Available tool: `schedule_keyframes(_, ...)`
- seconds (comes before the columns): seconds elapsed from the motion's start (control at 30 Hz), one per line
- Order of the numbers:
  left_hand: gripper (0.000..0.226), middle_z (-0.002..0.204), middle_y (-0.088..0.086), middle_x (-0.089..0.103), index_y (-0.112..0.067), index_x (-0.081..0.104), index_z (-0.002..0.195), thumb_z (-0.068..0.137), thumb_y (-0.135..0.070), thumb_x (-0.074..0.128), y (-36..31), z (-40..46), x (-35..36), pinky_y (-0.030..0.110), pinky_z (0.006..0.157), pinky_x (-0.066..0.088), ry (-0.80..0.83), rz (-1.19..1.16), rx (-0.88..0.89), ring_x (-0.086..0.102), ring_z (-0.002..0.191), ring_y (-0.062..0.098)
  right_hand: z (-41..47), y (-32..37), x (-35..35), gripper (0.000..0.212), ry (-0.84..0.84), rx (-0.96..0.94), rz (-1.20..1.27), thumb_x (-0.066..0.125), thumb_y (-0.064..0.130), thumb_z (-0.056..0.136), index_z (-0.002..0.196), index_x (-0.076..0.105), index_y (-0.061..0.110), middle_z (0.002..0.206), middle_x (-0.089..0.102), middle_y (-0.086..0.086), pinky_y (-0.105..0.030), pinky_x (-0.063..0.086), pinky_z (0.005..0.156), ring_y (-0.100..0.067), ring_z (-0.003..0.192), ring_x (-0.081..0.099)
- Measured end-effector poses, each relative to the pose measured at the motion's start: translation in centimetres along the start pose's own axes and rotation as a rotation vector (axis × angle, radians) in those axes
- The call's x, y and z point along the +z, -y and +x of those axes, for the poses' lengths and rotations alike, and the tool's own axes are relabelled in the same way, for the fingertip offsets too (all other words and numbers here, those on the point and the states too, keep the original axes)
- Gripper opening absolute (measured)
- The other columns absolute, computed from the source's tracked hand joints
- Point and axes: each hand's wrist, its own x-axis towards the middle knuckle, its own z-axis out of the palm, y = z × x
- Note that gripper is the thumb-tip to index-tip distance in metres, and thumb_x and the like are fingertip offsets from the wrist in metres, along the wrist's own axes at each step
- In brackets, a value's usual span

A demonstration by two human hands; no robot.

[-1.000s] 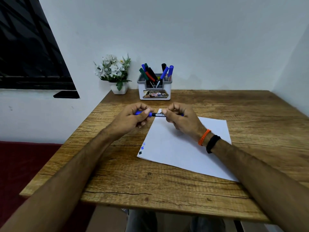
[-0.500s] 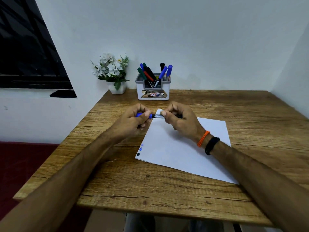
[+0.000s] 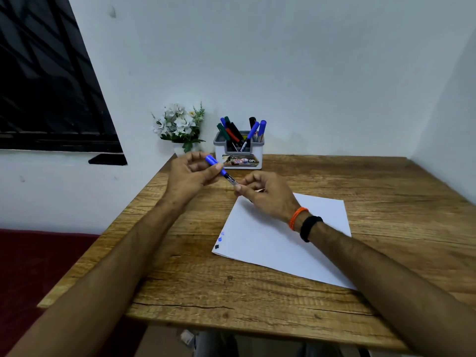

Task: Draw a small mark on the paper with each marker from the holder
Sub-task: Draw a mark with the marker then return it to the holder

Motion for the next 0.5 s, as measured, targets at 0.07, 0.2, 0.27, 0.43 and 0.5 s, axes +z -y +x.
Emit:
schedule_keyframes(0.07,0.033,0.082,0.015,0.072,0.001,0.060,0.103,0.076,0.000,0.077,-1.2,0.9,0.1,0.027,0.065,0.060,-0.034,0.024,0.064,0.073,0.073,0.020,0.9,0.4,-0.3,0.024,-0.033,0.007,-0.094,0.067,0.040,0.090,0.090,0.073,0.017,0.082,0.075,0.007,-0.009,0.041,0.063,0.000,0.078,0.067)
schedule_keyframes(0.2,0.032,0.078,0.015,0.071,-0.004,0.062,0.100,0.074,-0.002,0.080,-3.6,3.7,-0.2,0.037,0.069,0.059,-0.082,0.124,0.151,0.073,0.076,0.028,3.3,1.0,-1.5,0.027,-0.221,-0.004,-0.147,0.059,0.038,0.096,0.084,0.068,0.016,0.069,0.064,0.008,-0.006,0.037,0.055,0.003,0.061,0.056)
schedule_keyframes(0.27,0.029,0.080,0.015,0.072,-0.012,0.064,0.095,0.073,-0.006,0.082,-4.6,5.2,-0.3,0.039,0.070,0.060,-0.105,0.183,0.195,0.073,0.078,0.029,4.8,0.8,-2.1,0.019,-0.263,0.007,-0.257,0.063,0.031,0.094,0.094,0.070,0.013,0.086,0.071,0.001,-0.014,0.045,0.069,-0.008,0.077,0.063)
schedule_keyframes(0.43,0.028,0.082,0.005,0.075,-0.017,0.068,0.097,0.074,-0.017,0.084,-5.8,8.9,0.4,0.024,0.064,0.059,-0.247,0.333,0.269,0.072,0.068,0.011,7.4,0.4,-2.2,0.025,-0.166,-0.064,-0.648,0.061,0.023,0.087,0.110,0.065,0.012,0.107,0.068,-0.011,-0.041,0.053,0.085,-0.029,0.100,0.061)
schedule_keyframes(0.5,0.026,0.080,0.001,0.074,-0.020,0.068,0.095,0.074,-0.019,0.083,-6.0,10.2,0.7,0.025,0.068,0.058,-0.274,0.365,0.299,0.071,0.066,0.007,8.1,0.3,-1.9,0.025,-0.140,-0.095,-0.744,0.059,0.024,0.087,0.109,0.062,0.012,0.110,0.064,-0.011,-0.041,0.050,0.084,-0.029,0.101,0.057)
